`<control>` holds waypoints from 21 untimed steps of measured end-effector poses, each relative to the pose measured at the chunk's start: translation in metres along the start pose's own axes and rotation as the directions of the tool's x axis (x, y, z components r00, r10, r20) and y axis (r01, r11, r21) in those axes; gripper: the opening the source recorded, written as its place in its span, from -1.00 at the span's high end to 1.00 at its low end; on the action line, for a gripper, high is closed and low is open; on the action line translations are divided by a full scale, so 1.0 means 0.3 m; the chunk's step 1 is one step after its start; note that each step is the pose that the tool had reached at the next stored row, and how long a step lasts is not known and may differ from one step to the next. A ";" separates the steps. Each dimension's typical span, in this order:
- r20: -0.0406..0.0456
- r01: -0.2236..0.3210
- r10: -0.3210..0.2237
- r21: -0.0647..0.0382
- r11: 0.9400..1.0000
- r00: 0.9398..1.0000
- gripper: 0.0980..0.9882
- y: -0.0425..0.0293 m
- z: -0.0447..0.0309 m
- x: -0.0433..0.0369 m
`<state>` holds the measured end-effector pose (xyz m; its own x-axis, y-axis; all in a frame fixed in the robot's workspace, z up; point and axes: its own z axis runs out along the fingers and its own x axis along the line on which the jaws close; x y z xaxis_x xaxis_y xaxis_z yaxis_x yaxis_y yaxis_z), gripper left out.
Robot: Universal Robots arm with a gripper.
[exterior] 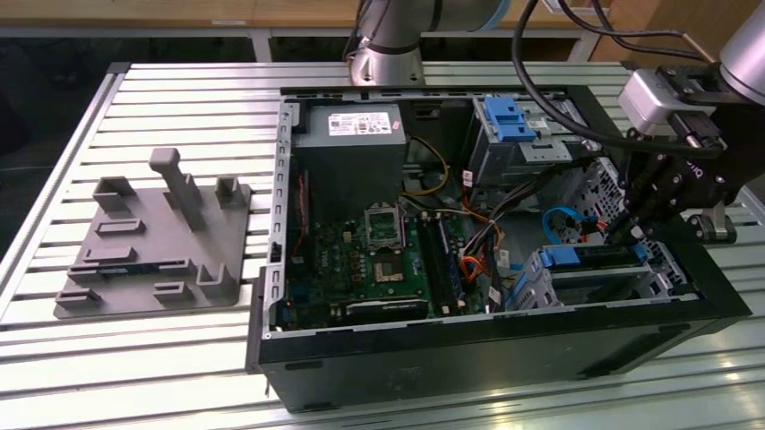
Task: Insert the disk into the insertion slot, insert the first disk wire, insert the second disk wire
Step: 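Insert the first disk wire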
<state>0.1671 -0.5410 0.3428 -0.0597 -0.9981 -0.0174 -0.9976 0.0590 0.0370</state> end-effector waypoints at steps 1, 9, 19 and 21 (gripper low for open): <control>0.000 0.000 0.000 0.000 1.000 1.000 0.83 0.000 0.000 0.000; 0.000 0.000 0.000 0.000 1.000 1.000 0.83 -0.001 0.008 0.004; 0.000 0.000 0.000 0.000 1.000 1.000 0.83 -0.001 0.016 0.005; 0.000 0.000 0.000 0.000 1.000 1.000 0.83 -0.001 0.019 0.006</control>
<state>0.1672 -0.5427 0.3372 -0.0595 -0.9981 -0.0175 -0.9976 0.0588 0.0370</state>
